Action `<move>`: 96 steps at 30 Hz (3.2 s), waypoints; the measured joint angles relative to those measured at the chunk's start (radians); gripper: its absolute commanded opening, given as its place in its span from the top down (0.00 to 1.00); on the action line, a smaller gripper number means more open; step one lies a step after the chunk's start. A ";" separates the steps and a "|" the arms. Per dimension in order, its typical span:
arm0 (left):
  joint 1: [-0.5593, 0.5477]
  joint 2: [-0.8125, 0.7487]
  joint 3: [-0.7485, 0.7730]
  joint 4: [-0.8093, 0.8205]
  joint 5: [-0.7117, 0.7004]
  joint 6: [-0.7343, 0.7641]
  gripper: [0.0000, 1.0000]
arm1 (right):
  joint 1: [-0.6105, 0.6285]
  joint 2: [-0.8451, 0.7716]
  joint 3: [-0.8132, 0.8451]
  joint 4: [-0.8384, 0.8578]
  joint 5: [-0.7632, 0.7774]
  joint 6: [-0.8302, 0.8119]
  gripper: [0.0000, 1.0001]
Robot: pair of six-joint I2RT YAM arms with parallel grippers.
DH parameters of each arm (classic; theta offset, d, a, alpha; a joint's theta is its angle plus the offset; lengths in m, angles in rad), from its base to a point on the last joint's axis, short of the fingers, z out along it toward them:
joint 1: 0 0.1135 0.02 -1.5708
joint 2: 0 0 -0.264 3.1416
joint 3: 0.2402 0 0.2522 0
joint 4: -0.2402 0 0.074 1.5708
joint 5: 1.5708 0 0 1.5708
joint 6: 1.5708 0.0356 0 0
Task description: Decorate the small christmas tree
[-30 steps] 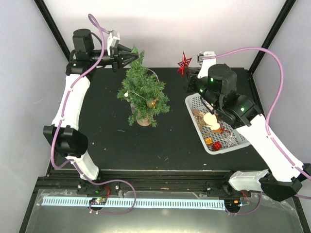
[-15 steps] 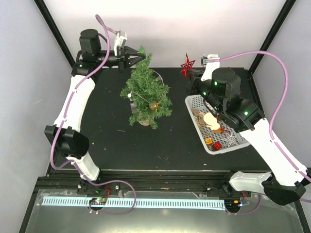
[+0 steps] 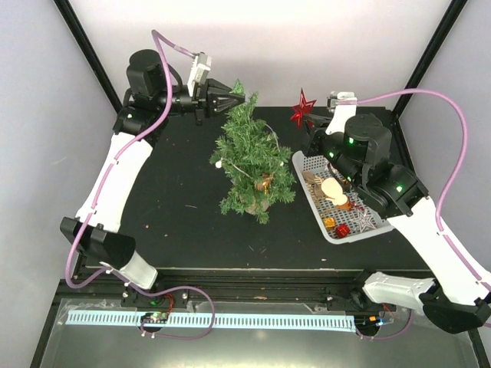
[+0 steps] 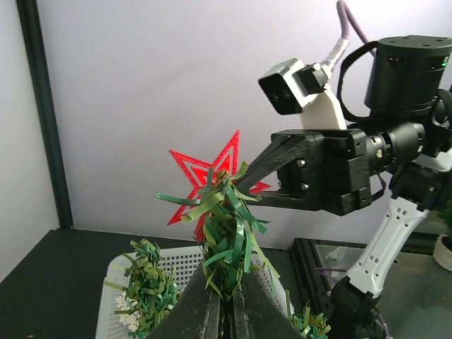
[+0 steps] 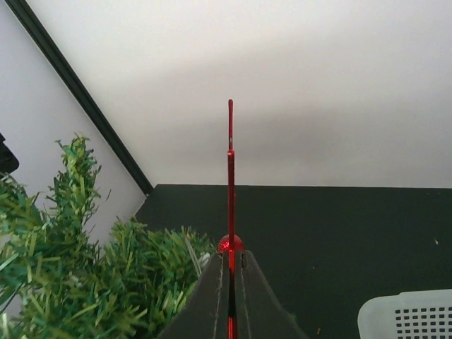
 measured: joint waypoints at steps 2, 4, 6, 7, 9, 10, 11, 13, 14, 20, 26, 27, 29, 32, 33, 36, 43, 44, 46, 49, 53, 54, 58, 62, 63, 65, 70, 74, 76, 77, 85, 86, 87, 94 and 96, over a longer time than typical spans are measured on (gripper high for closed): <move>-0.018 -0.013 -0.013 0.002 0.000 0.000 0.98 | 0.000 -0.009 -0.004 -0.001 0.001 0.003 0.99; -0.033 -0.026 -0.031 0.001 0.000 0.000 0.98 | 0.000 -0.018 -0.008 -0.002 0.002 0.005 0.99; -0.047 -0.042 -0.056 0.000 0.001 0.000 0.98 | 0.000 -0.027 -0.012 -0.004 0.002 0.006 0.99; -0.051 -0.047 -0.066 0.000 0.002 0.000 0.99 | 0.000 -0.031 -0.015 -0.005 0.002 0.006 0.99; -0.063 -0.061 -0.087 -0.004 0.002 0.001 0.99 | 0.000 -0.039 -0.021 -0.006 0.002 0.008 0.99; -0.066 -0.068 -0.096 -0.005 0.003 0.001 0.98 | 0.000 -0.043 -0.024 -0.007 0.002 0.009 0.99; -0.070 -0.074 -0.105 -0.007 0.002 0.002 0.98 | 0.000 -0.047 -0.026 -0.007 0.002 0.010 0.99; -0.076 -0.088 -0.125 -0.010 0.002 0.003 0.98 | 0.000 -0.055 -0.035 -0.007 0.002 0.014 0.99; -0.077 -0.097 -0.137 -0.011 0.002 0.004 0.99 | 0.000 -0.058 -0.039 -0.007 0.002 0.015 0.99; -0.093 -0.151 -0.217 -0.015 -0.002 0.013 0.98 | 0.000 -0.064 -0.051 -0.007 -0.004 0.022 0.99; -0.101 -0.185 -0.264 -0.015 -0.004 0.020 0.98 | 0.000 -0.064 -0.052 -0.006 -0.020 0.022 0.99; -0.101 -0.191 -0.270 -0.015 -0.004 0.020 0.98 | 0.000 -0.064 -0.052 -0.007 -0.025 0.022 0.99; -0.101 -0.199 -0.285 -0.014 -0.004 0.020 0.98 | 0.000 -0.064 -0.052 -0.007 -0.030 0.022 0.99; -0.101 -0.208 -0.308 -0.011 -0.004 0.020 0.98 | 0.000 -0.064 -0.052 -0.007 -0.039 0.022 0.99; -0.101 -0.210 -0.316 -0.012 -0.004 0.020 0.98 | 0.000 -0.064 -0.052 -0.006 -0.044 0.022 0.99; -0.102 -0.217 -0.330 -0.002 -0.004 0.020 0.98 | 0.000 -0.060 -0.045 -0.008 -0.060 0.021 0.99; -0.114 -0.253 -0.359 0.004 -0.003 0.022 0.76 | 0.000 -0.024 0.043 -0.016 -0.113 0.005 0.99; -0.114 -0.257 -0.359 0.004 -0.003 0.023 0.72 | 0.000 -0.011 0.073 -0.023 -0.123 0.000 0.99; -0.114 -0.265 -0.359 0.006 -0.003 0.023 0.62 | 0.000 0.018 0.141 -0.036 -0.147 -0.014 0.99; -0.115 -0.275 -0.359 0.008 -0.002 0.023 0.47 | 0.000 0.066 0.244 -0.065 -0.188 -0.031 0.99; -0.115 -0.279 -0.359 0.003 -0.005 0.037 0.29 | 0.000 0.137 0.395 -0.113 -0.251 -0.054 0.99; -0.115 -0.279 -0.359 -0.003 -0.008 0.048 0.26 | -0.001 0.149 0.423 -0.122 -0.266 -0.058 0.99; -0.114 -0.279 -0.359 -0.071 -0.039 0.114 0.18 | -0.001 0.193 0.526 -0.183 -0.340 -0.071 0.99; -0.095 -0.279 -0.351 -0.193 -0.091 0.207 0.14 | -0.001 0.255 0.664 -0.280 -0.384 -0.089 0.99; -0.087 -0.279 -0.344 -0.229 -0.106 0.234 0.14 | -0.001 0.269 0.695 -0.307 -0.388 -0.093 0.99; -0.064 -0.279 -0.328 -0.301 -0.130 0.283 0.13 | -0.001 0.290 0.744 -0.358 -0.392 -0.105 0.99; 0.018 -0.268 -0.274 -0.487 -0.174 0.414 0.11 | 0.003 0.323 0.820 -0.475 -0.393 -0.119 0.99; 0.085 -0.269 -0.278 -0.588 -0.213 0.493 0.09 | 0.024 0.335 0.823 -0.533 -0.392 -0.130 0.99; 0.104 -0.274 -0.290 -0.618 -0.242 0.523 0.09 | 0.035 0.339 0.823 -0.548 -0.391 -0.130 0.99; 0.108 -0.277 -0.300 -0.634 -0.257 0.538 0.08 | 0.041 0.340 0.823 -0.553 -0.391 -0.130 0.99; 0.122 -0.309 -0.378 -0.692 -0.325 0.589 0.07 | 0.071 0.339 0.814 -0.555 -0.391 -0.129 0.99; 0.124 -0.314 -0.385 -0.695 -0.332 0.592 0.07 | 0.075 0.339 0.814 -0.555 -0.391 -0.129 0.99; 0.124 -0.317 -0.388 -0.698 -0.337 0.594 0.07 | 0.078 0.338 0.814 -0.555 -0.391 -0.129 0.99; 0.130 -0.324 -0.407 -0.698 -0.352 0.599 0.06 | 0.088 0.338 0.810 -0.547 -0.390 -0.127 0.99; 0.130 -0.324 -0.414 -0.699 -0.352 0.599 0.05 | 0.088 0.338 0.810 -0.544 -0.389 -0.126 0.99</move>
